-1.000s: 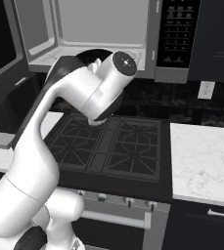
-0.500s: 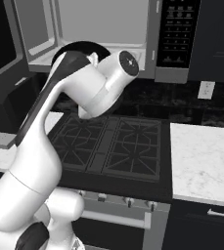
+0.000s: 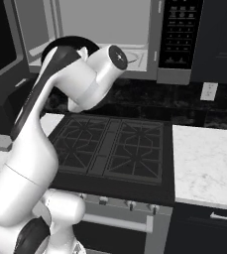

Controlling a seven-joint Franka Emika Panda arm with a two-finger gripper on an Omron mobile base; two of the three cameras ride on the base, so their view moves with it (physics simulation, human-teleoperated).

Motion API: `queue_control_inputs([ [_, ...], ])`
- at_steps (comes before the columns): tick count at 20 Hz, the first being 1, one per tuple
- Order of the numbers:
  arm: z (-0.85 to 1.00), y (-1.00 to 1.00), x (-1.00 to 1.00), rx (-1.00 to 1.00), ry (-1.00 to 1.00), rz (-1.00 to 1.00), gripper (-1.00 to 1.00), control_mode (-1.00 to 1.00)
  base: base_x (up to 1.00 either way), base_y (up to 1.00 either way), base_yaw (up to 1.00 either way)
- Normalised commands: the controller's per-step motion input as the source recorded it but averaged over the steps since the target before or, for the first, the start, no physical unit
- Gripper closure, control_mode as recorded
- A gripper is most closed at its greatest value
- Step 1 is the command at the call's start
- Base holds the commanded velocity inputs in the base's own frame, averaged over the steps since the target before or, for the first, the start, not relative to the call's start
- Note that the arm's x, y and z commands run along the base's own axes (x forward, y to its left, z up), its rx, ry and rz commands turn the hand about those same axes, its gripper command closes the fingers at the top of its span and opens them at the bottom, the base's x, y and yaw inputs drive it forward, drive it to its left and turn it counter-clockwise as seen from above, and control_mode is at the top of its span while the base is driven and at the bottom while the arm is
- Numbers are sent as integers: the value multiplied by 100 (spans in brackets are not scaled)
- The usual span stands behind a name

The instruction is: Open the microwave, place the bowl with waffle inside the microwave, then close the microwave door and turn it on.

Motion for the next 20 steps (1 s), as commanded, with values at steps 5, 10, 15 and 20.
queue_control_inputs([
  [5, 15, 48, 41, 1, 0, 0, 100, -100, 0, 0, 0],
  [10, 28, 17, 43, 3, 0, 0, 100, -100, 0, 0, 0],
  [15, 19, 0, 55, 4, 4, 0, 100, -100, 0, 0, 0],
  [20, 7, 0, 63, 1, 7, 0, 100, -100, 0, 0, 0],
])
